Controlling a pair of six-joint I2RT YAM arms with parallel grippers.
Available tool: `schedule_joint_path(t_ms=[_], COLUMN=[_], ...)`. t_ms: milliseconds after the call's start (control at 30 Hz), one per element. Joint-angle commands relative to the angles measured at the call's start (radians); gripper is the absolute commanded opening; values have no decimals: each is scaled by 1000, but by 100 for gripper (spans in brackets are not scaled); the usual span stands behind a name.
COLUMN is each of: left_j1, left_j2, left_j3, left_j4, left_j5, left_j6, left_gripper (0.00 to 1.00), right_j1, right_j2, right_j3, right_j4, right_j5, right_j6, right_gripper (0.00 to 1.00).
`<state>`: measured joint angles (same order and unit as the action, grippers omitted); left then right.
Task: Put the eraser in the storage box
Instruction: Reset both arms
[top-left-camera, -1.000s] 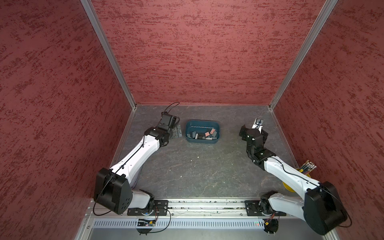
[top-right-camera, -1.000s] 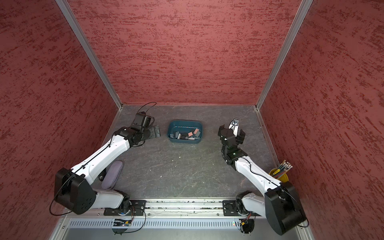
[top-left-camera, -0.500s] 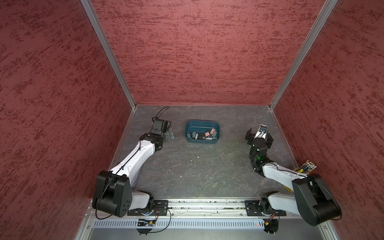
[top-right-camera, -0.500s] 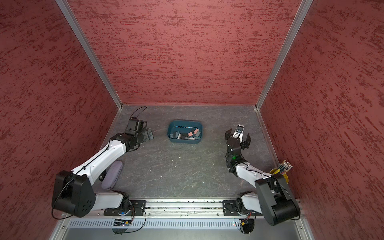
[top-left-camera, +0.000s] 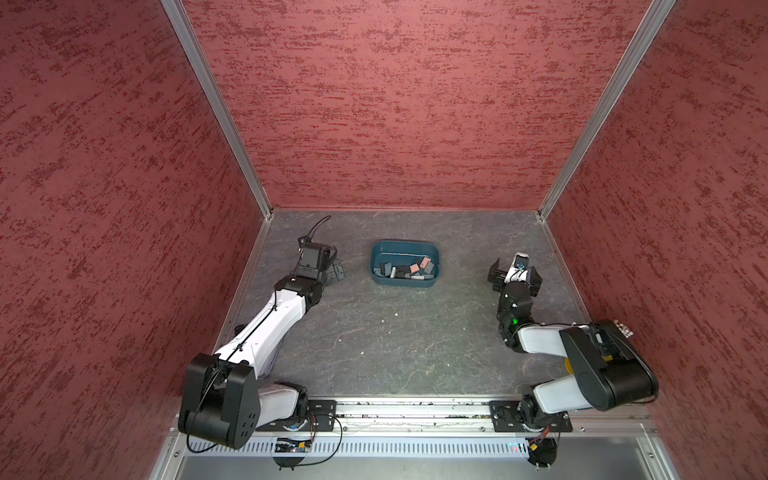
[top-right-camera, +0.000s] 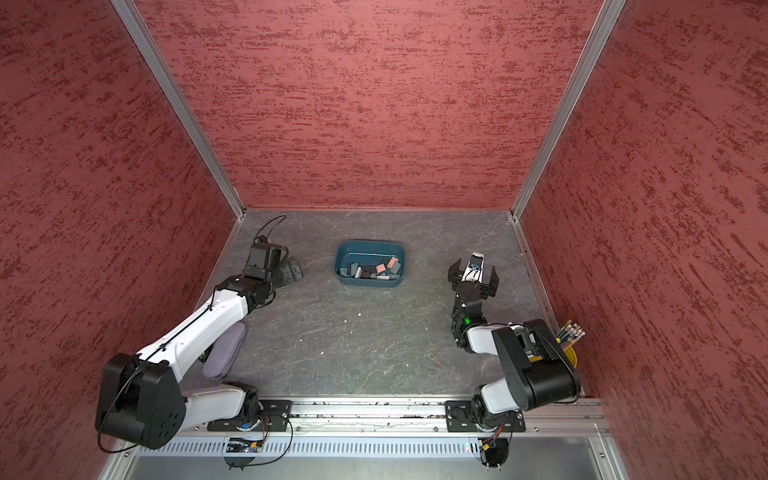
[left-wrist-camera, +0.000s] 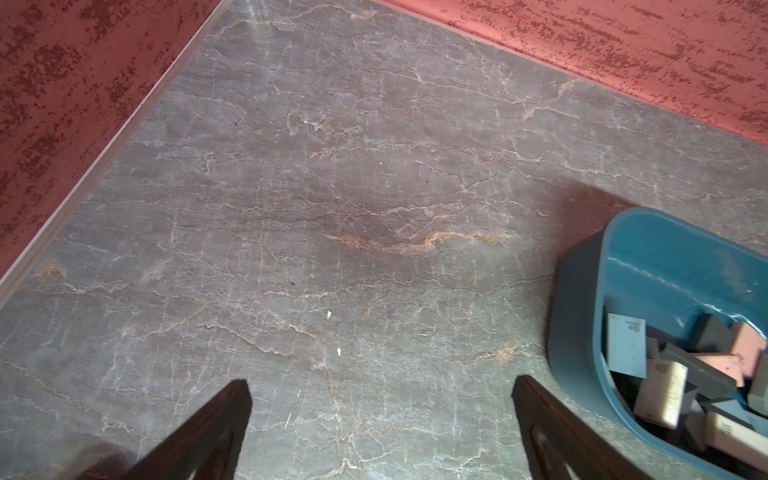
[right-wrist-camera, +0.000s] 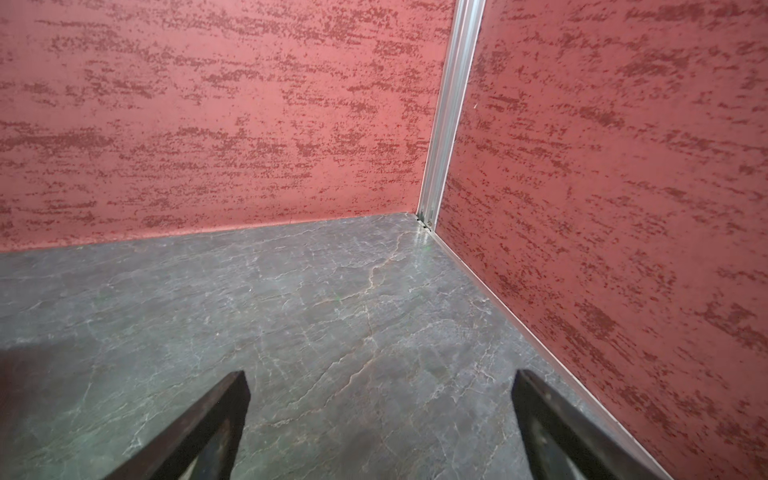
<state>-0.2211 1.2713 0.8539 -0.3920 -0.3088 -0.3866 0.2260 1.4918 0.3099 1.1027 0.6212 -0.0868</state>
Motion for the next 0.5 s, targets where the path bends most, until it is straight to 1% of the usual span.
schedule_joint_path(t_ms=[0, 33, 167, 367, 467], left_j1=[11, 12, 16, 22, 29], left_j2=[-18, -21, -31, -39, -46], left_j3=[-23, -31, -48, -81, -93], left_j4=[50, 57, 78, 121, 133], left_j5=[-16, -14, -19, -17, -24], left_j6=[17, 17, 24, 34, 34], left_gripper=[100, 100, 100, 100, 100], right_j1=[-7, -8, -14, -50, -66], right_j2=[32, 41, 38, 35, 36], right_j3=[-28, -37, -26, 10, 12], right_j4=[163, 193, 164, 75, 71], right_j5=[-31, -28, -38, -107, -111], right_j6=[-51, -57, -46, -12, 10], right_gripper=[99, 99, 99, 99, 99])
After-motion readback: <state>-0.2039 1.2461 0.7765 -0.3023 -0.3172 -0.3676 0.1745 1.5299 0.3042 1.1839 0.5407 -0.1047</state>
